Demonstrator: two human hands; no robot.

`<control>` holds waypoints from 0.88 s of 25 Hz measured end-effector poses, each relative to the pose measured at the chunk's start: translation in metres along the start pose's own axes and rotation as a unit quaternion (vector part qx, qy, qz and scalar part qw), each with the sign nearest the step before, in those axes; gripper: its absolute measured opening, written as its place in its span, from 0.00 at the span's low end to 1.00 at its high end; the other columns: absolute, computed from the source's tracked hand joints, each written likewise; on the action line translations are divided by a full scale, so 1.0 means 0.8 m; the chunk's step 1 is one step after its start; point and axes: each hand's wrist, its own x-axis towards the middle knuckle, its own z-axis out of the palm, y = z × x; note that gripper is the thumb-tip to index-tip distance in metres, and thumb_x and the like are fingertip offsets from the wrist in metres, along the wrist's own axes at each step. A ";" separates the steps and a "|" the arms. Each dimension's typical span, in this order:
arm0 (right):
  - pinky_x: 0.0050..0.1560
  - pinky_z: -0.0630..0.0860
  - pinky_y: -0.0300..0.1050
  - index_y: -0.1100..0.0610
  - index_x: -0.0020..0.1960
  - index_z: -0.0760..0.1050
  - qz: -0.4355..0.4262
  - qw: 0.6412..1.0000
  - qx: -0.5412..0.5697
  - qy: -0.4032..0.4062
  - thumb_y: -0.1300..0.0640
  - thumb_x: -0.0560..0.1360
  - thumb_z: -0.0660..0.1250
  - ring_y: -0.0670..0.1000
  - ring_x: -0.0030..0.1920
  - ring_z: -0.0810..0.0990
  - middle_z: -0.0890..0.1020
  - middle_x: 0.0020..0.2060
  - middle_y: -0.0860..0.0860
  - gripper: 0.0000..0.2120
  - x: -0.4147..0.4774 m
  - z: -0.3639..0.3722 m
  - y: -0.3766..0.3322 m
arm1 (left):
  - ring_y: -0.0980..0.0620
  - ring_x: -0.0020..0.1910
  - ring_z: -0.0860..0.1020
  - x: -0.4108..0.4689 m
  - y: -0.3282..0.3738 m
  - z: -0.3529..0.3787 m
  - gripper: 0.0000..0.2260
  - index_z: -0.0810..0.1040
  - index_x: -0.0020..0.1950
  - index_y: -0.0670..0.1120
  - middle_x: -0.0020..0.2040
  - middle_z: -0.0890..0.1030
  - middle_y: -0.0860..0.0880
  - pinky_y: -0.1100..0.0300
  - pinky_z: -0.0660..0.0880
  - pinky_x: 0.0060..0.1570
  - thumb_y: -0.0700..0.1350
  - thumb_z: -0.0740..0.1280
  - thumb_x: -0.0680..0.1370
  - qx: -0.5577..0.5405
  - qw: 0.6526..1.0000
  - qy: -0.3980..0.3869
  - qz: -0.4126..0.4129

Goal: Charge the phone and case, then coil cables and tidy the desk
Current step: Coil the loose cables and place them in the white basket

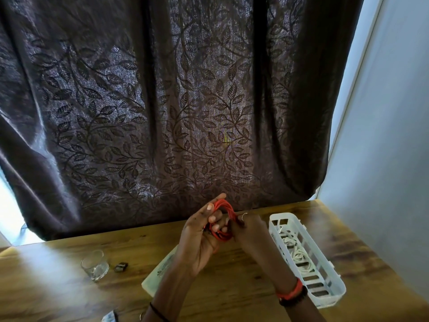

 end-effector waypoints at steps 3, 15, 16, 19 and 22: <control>0.24 0.67 0.27 0.63 0.44 0.79 -0.003 1.000 0.023 0.004 0.55 0.78 0.61 0.37 0.23 0.75 0.79 0.32 0.48 0.14 0.001 -0.003 -0.003 | 0.57 0.30 0.71 0.002 0.003 -0.003 0.18 0.72 0.66 0.40 0.32 0.69 0.52 0.58 0.76 0.37 0.44 0.59 0.78 0.053 0.999 -0.011 0.005; 0.34 0.66 0.34 0.59 0.48 0.77 0.003 0.998 0.061 0.029 0.51 0.79 0.59 0.46 0.37 0.74 0.76 0.36 0.48 0.13 0.001 0.000 -0.001 | 0.63 0.47 0.76 0.016 -0.014 -0.023 0.07 0.72 0.56 0.49 0.46 0.77 0.56 0.76 0.71 0.46 0.39 0.59 0.80 0.556 0.808 0.092 0.172; 0.36 0.67 0.34 0.58 0.46 0.78 0.017 0.995 0.097 0.015 0.51 0.79 0.60 0.45 0.38 0.75 0.78 0.36 0.48 0.13 0.000 0.000 -0.001 | 0.63 0.45 0.76 0.016 -0.015 -0.023 0.07 0.72 0.55 0.48 0.45 0.76 0.58 0.77 0.70 0.43 0.39 0.58 0.81 0.560 0.803 0.097 0.178; 0.53 0.74 0.41 0.52 0.41 0.78 0.087 0.963 0.248 -0.066 0.49 0.78 0.61 0.47 0.49 0.79 0.82 0.43 0.49 0.11 0.002 -0.001 -0.003 | 0.61 0.42 0.78 0.018 -0.020 -0.026 0.06 0.71 0.54 0.47 0.44 0.77 0.58 0.75 0.71 0.40 0.38 0.58 0.81 0.559 0.803 0.095 0.182; 0.62 0.72 0.48 0.54 0.47 0.79 0.111 0.947 0.276 -0.118 0.47 0.76 0.63 0.51 0.55 0.79 0.82 0.48 0.53 0.11 0.004 -0.003 0.000 | 0.67 0.41 0.78 0.020 -0.024 -0.025 0.07 0.70 0.52 0.47 0.43 0.77 0.57 0.74 0.72 0.39 0.36 0.58 0.80 0.559 0.801 0.088 0.197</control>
